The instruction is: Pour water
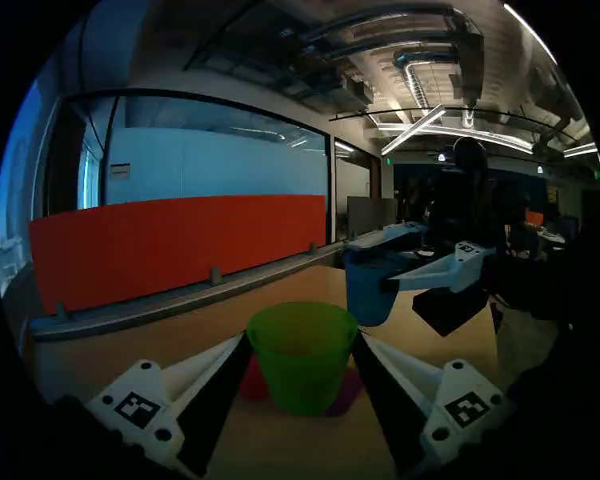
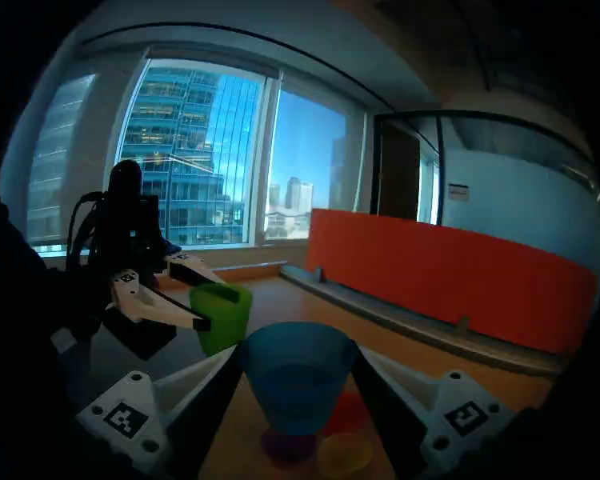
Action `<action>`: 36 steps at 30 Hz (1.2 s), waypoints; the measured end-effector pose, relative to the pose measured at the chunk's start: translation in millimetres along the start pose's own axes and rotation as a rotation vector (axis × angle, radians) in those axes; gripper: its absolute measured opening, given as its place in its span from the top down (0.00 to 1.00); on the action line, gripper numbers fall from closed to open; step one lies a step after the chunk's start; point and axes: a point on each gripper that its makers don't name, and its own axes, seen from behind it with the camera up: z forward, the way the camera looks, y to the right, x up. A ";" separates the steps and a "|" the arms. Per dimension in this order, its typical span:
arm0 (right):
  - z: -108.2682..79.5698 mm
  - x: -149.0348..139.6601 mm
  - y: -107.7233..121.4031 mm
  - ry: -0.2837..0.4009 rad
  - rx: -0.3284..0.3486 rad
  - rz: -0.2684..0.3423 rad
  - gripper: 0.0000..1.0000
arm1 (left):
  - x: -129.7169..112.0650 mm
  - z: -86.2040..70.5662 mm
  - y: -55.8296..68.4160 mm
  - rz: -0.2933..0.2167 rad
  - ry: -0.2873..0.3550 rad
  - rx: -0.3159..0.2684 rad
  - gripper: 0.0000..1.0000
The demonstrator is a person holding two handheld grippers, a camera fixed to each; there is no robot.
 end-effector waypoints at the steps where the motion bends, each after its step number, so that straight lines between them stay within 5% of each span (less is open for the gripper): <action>1: 0.3 1.6 -0.7 0.002 0.001 -0.004 0.06 | -0.3 -0.3 0.6 0.001 0.000 -0.002 0.12; 36: 13.8 56.1 -6.6 0.065 0.014 -0.151 0.06 | -11.7 -4.7 34.1 0.001 0.013 -0.065 0.13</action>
